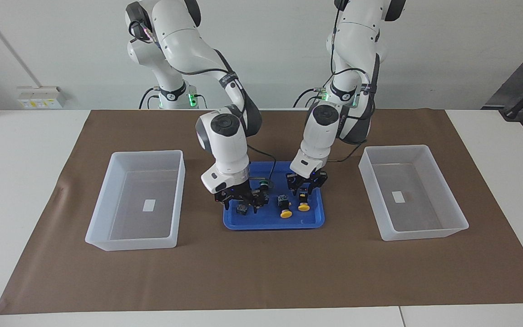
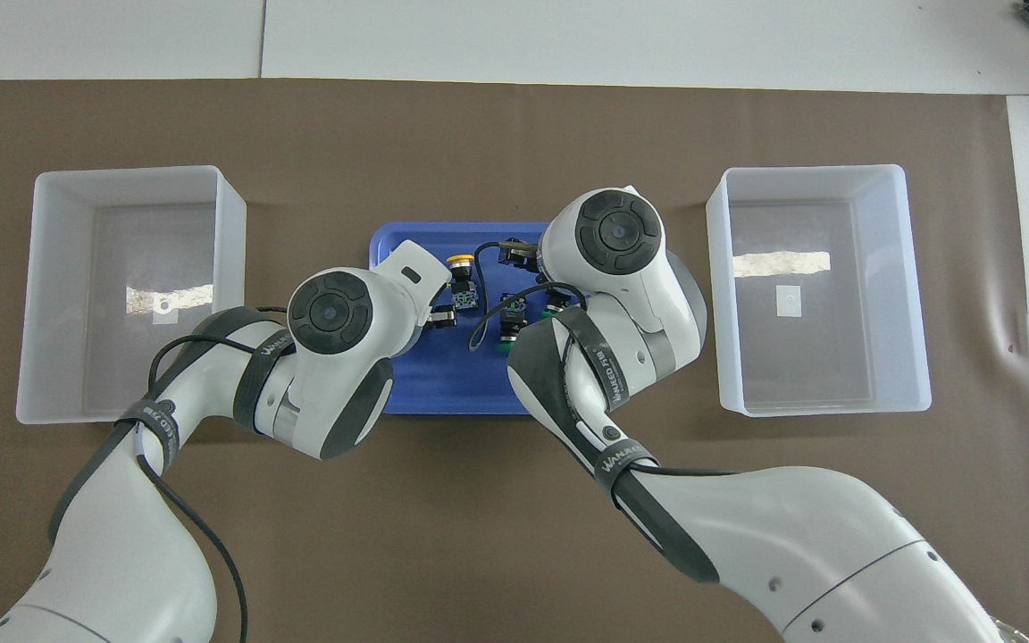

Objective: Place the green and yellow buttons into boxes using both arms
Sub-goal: 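Carry the yellow button to the left box while the right gripper carries green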

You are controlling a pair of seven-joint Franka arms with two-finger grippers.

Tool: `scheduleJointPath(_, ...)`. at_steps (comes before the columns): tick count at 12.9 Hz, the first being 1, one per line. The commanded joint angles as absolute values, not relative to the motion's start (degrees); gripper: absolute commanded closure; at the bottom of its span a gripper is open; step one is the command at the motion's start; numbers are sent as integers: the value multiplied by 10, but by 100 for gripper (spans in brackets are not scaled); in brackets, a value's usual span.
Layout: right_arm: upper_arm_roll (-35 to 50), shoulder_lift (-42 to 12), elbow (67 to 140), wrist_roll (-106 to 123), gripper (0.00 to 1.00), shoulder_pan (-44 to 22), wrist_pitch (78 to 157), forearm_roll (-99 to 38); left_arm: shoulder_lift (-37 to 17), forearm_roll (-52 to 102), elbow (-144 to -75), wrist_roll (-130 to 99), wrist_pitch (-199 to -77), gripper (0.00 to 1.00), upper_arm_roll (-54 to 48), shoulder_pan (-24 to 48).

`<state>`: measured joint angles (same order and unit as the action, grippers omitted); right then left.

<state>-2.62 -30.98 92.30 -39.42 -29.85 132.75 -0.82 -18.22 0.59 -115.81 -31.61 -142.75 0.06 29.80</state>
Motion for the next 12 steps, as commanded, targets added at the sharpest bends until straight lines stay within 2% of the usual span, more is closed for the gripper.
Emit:
scheduleJointPath(1, -23, -308, 937, -400, 9, -294, 1325, -11, -135, -4, -1154, -320, -1368, 100, 13, 298)
scheduleJointPath(2, -23, -307, 939, -401, 16, -295, 1323, -11, -112, -4, -1154, -306, -1346, 100, 13, 283)
scheduleJointPath(5, -23, -306, 953, -403, 27, -301, 1305, -13, -63, -4, -1153, -228, -1287, 100, 13, 231)
scheduleJointPath(8, -23, -309, 954, -406, 30, -303, 1310, -13, -61, -4, -1133, -128, -1281, 100, 13, 148)
scheduleJointPath(9, -23, -309, 955, -406, 41, -303, 1308, -13, -71, -4, -1108, -92, -1274, 100, 12, 117)
scheduleJointPath(10, -23, -309, 961, -406, 59, -303, 1310, -12, -80, -4, -1088, -63, -1274, 100, 12, 98)
scheduleJointPath(11, -23, -308, 966, -406, 91, -303, 1313, -11, -83, -4, -1085, -43, -1280, 100, 12, 85)
scheduleJointPath(12, -23, -308, 963, -406, 100, -302, 1307, -12, -83, -4, -1085, -22, -1287, 100, 12, 70)
